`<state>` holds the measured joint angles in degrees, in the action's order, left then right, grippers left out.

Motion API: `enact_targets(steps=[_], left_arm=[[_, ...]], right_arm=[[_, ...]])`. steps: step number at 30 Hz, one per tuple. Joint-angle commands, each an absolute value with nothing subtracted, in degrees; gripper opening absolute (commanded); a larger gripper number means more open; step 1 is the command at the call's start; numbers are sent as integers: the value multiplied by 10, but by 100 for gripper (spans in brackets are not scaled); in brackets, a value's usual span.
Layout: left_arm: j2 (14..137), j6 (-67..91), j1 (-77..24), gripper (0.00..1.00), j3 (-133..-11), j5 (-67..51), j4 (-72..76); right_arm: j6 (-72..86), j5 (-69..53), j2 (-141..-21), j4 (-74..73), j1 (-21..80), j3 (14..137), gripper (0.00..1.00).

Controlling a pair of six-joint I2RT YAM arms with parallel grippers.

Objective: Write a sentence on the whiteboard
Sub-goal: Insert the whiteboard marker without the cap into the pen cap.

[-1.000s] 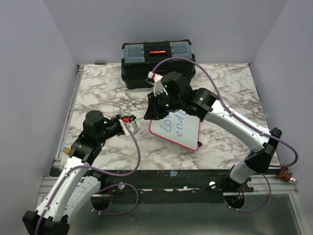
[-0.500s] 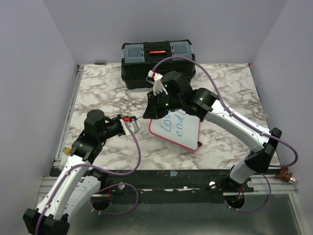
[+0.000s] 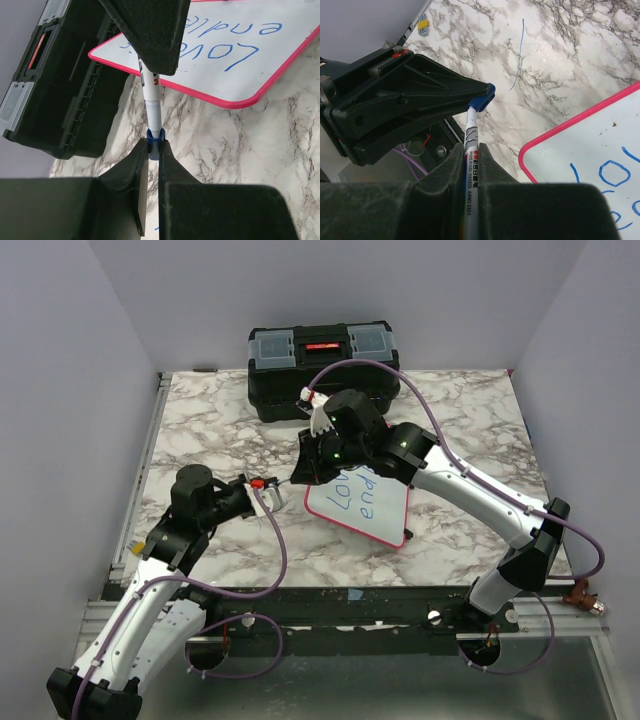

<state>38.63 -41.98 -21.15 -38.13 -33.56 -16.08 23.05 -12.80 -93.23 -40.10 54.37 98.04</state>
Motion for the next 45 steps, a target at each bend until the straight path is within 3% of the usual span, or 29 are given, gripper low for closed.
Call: enact_targets(steps=[1,11,21,35,45], left_arm=[[375,-416,-215,0,-391,-368,-138],[395,-415,-215,0,-420,-376,-176],[424,-397,-217,0,-448,-383,-197],[438,-359,-218,0,-467,-428,-172],[439,-370,-220,0,-522,-530,-224]], right_arm=[[237,-111,-944,-394,545,970,1],[216,-114,-980,-435,549,1017,1],[185,-36,-1044,-510,587,1104,1],[173,-88,-1061,-485,593,1098,1],[140,-122,-1070,-474,593,1090,1]])
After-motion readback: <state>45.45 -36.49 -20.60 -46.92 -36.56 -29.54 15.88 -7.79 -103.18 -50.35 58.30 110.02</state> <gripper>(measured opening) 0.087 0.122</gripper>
